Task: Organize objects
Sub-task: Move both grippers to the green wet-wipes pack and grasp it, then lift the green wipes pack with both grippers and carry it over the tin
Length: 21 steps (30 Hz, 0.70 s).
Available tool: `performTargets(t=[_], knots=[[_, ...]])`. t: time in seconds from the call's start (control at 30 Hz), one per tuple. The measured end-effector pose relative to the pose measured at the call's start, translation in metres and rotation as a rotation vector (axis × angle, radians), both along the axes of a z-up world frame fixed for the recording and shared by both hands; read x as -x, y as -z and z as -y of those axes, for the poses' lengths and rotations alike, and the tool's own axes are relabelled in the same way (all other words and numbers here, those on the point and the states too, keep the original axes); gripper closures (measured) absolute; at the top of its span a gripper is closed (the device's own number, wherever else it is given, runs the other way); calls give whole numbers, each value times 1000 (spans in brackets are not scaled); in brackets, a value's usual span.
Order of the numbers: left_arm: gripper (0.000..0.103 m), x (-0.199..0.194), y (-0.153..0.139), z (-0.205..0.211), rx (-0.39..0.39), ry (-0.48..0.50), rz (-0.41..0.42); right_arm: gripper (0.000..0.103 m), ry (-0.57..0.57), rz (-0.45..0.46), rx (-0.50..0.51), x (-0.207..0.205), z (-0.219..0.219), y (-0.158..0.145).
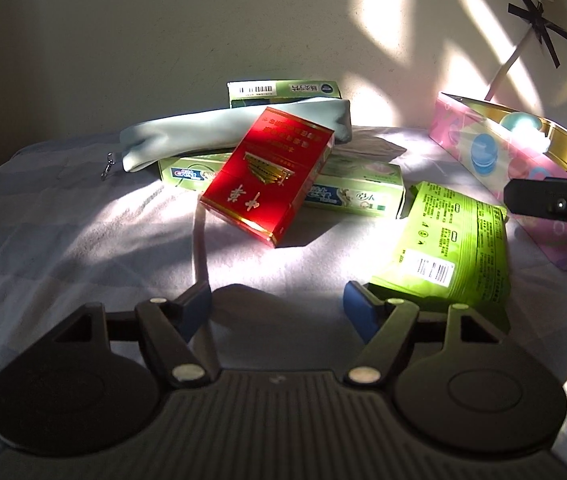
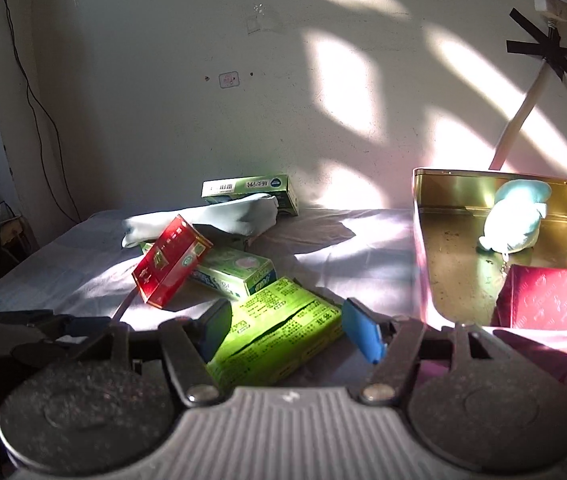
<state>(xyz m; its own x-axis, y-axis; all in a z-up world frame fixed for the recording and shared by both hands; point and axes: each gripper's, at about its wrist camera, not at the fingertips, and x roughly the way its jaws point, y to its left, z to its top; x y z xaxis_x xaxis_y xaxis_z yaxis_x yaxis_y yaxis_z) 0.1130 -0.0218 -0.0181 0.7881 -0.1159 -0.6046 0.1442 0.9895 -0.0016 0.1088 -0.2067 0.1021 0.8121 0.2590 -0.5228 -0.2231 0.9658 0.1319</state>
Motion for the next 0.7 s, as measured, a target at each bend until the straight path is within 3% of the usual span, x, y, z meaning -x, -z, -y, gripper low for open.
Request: performTargets(t=[0.23, 0.4, 0.5, 0.7], knots=[[26, 0, -1, -8, 61, 11, 1, 39, -39, -67, 59, -55, -14, 11], [24, 0, -2, -14, 116, 20, 1, 33, -86, -203, -16, -80, -9, 29], [24, -1, -2, -18, 142, 21, 0, 32, -91, -209, -39, -76, -6, 36], [24, -2, -2, -20, 156, 20, 0, 35, -101, -205, -88, -26, 1, 34]])
